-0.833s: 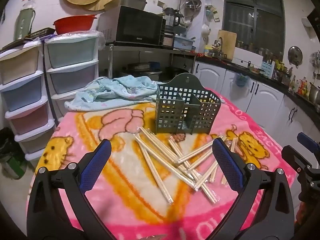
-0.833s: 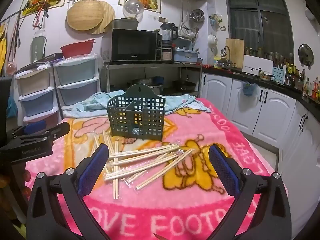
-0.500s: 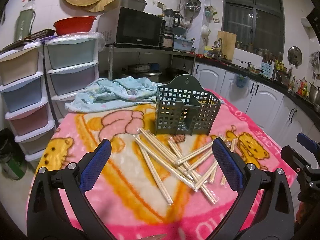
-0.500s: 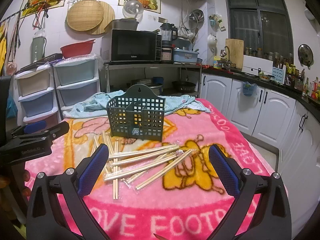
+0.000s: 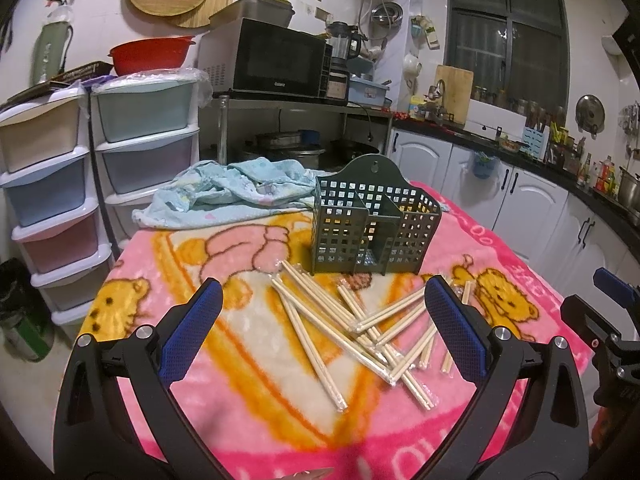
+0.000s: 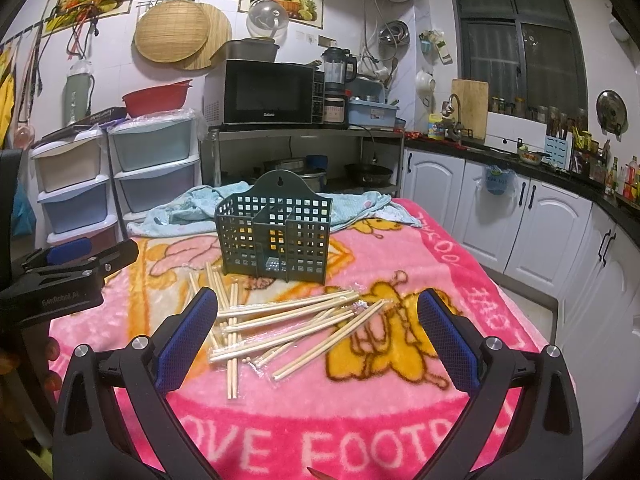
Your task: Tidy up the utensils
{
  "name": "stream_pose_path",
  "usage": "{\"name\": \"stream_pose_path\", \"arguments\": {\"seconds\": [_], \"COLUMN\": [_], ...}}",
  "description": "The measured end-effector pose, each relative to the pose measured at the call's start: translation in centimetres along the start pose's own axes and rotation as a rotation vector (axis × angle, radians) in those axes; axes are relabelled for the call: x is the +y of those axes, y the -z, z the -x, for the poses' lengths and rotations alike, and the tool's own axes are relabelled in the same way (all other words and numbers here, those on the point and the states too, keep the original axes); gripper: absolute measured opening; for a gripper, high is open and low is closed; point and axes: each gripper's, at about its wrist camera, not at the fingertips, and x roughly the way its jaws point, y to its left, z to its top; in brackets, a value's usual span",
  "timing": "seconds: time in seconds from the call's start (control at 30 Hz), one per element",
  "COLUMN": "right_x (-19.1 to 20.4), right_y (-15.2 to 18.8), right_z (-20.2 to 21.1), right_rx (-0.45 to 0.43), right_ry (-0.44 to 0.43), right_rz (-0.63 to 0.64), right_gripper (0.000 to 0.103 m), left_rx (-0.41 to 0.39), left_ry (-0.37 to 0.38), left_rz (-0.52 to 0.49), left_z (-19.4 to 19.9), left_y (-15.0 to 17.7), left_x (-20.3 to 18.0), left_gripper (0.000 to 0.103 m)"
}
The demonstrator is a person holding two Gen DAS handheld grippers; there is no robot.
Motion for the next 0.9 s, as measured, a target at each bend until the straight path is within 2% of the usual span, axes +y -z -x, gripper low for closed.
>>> {"name": "stream_pose_path", "arguments": {"seconds": [0.63,0.9], "right_x": [0.9,1.3], "right_y": [-0.5,-0.5], "right_z": [0.4,-0.5], "right_rx": [-0.003,0.021], "right_ry": [-0.017,-0.073], "right_rz": [0.017,0.051], "right_gripper": [0.097,0.097], "left_rx": [0.0,0.024], "left_ry": [-0.001,-0.004], "left_rz": [0.004,0.077], "left_z": [0.1,-0.8], "left_y": [-0.1,-0.3], "left_x": [0.3,2.8], "left_gripper": [0.093,0.093]}}
